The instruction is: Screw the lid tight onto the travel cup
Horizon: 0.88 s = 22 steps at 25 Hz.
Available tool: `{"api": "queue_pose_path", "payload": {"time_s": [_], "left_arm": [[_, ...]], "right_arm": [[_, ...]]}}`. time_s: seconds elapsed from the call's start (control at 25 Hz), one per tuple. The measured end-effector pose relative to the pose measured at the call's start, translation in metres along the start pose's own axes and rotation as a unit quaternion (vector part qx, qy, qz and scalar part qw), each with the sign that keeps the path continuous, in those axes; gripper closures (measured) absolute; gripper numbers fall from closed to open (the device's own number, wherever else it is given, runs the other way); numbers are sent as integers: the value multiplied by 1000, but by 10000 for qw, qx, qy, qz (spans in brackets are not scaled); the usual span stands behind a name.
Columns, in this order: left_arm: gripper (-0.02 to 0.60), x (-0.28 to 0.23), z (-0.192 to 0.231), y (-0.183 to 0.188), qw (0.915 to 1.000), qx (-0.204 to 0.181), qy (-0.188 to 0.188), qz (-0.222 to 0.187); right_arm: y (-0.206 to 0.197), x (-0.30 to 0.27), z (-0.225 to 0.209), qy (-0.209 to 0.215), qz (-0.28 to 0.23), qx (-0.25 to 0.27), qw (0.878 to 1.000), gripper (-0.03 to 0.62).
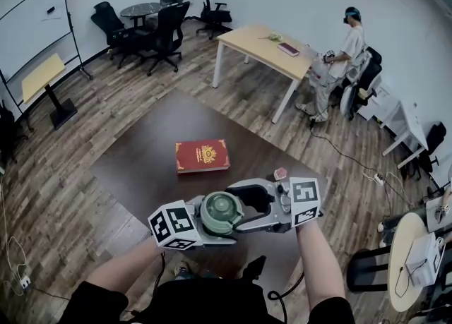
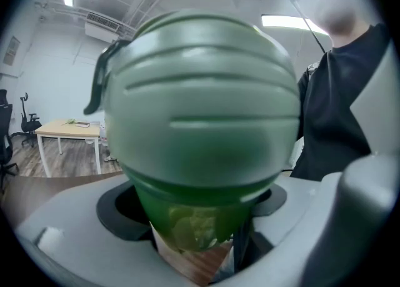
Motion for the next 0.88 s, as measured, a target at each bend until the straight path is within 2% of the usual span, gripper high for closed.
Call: {"api": "queue_pose_path", "payload": {"time_s": [0.08, 0.16, 0.24, 0.28, 0.4, 0.52, 0.6, 0.64, 0.68, 0.72, 0.76, 0.8, 0.84, 0.88], "left_arm": [[170, 2, 5, 1, 9999, 22, 115, -64], [170, 5, 12, 0, 9996, -3, 277, -96], [170, 8, 17, 0, 9990, -42, 432, -115], [170, 10, 19, 0, 9986, -54, 504, -123], [170, 13, 25, 1, 9975, -100, 695, -98], [170, 11, 27, 3, 9970, -115, 755, -89], [170, 8, 26, 4, 9970, -115, 751, -112], [170, 7, 26, 4, 9971, -111, 745, -125], [170, 5, 26, 4, 9971, -106, 739, -133], [170, 4, 26, 4, 9971, -100, 735, -136], [170, 4, 26, 4, 9972, -87, 733, -136], [170, 4, 26, 3, 9972, -56, 730, -138], [170, 6, 26, 3, 9973, -9, 721, -148], [170, 8, 26, 4, 9974, 37, 706, -162]], "right_arm": [[1, -2, -1, -388, -240, 78, 9989, 214], [0, -6, 1, -1043, -432, 314, 9931, 217], [-1, -13, 8, -1872, -565, 635, 9786, 218], [-1, -17, 11, -2325, -636, 780, 9674, 220], [-3, -27, 19, -3704, -822, 1090, 9188, 223], [-6, -37, 27, -4927, -892, 1312, 8556, 223], [-7, -43, 31, -5511, -897, 1415, 8174, 223], [-8, -44, 32, -5696, -915, 1450, 8038, 221], [-9, -44, 33, -5809, -932, 1469, 7952, 221], [-9, -44, 33, -5851, -940, 1467, 7920, 221], [-10, -44, 32, -5820, -930, 1449, 7948, 218], [-10, -43, 32, -5701, -900, 1421, 8042, 218], [-10, -43, 32, -5477, -854, 1387, 8206, 218], [-8, -42, 32, -5143, -793, 1351, 8432, 218]]}}
Point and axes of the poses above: the fingertips, and each gripper's own axes: x backward along the fingers, z to its left, y out of its top, the point moved 4 cm from there along x, backward along the fingers, and after that the axes turned 6 degrees about -z, right-handed, at the moved point
